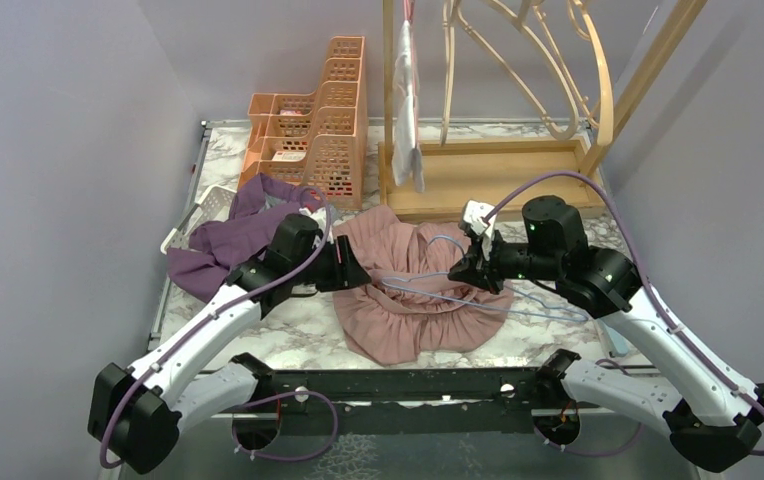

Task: Place the skirt on the hanger

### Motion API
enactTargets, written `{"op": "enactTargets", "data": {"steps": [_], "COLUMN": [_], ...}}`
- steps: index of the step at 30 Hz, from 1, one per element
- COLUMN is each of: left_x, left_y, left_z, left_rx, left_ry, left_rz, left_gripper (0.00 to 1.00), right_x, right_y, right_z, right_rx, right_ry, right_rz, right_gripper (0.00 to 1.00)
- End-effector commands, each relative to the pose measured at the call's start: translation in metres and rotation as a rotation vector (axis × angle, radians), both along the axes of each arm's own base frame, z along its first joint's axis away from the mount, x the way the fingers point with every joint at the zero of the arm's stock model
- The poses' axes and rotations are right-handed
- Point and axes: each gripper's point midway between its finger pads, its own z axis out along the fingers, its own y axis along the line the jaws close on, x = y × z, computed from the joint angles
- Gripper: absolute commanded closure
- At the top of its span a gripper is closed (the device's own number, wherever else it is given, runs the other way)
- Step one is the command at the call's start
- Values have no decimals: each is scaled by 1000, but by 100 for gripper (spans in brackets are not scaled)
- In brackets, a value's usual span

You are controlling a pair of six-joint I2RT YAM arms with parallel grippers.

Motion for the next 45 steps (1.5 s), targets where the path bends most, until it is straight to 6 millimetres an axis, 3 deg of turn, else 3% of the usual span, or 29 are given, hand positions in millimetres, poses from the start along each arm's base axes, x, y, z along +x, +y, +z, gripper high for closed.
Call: {"op": "enactTargets", "data": {"steps": [1, 8, 16, 24, 26, 28, 31, 37, 45], "left_x": [-7, -2, 18, 20, 19, 17, 14, -9, -28], "left_y": [-16, -23, -23, -22, -23, -24, -29, -47, -60], "left_z": [7, -12, -20, -27, -26, -24, -7, 48, 81], "left_rx": [-76, -54, 5, 21, 19, 17, -13, -178, -332], "left_ry": [62, 153, 140, 169, 171, 172, 150, 135, 120], "left_rz": [-60, -57, -14, 1, -7, -24, -75, -214, -340], "left_gripper": [52, 62, 64, 66, 75, 99, 100, 100, 100], "right_x": [6, 9, 10, 7, 7, 6, 6, 11, 24], "right_y": [-4, -1, 7, 14, 14, 15, 16, 24, 48], "right_z": [-5, -9, -17, -17, -19, -20, -21, -15, -5], "right_rx": [-27, -12, -5, 29, 31, 34, 39, 106, 295], "right_ry": [-37, -39, -28, -23, -22, -23, -23, -48, -111], "right_rz": [-21, -22, 2, 36, 39, 44, 49, 41, 45], "right_gripper": [99, 99, 99, 99, 99, 99, 99, 99, 99]}}
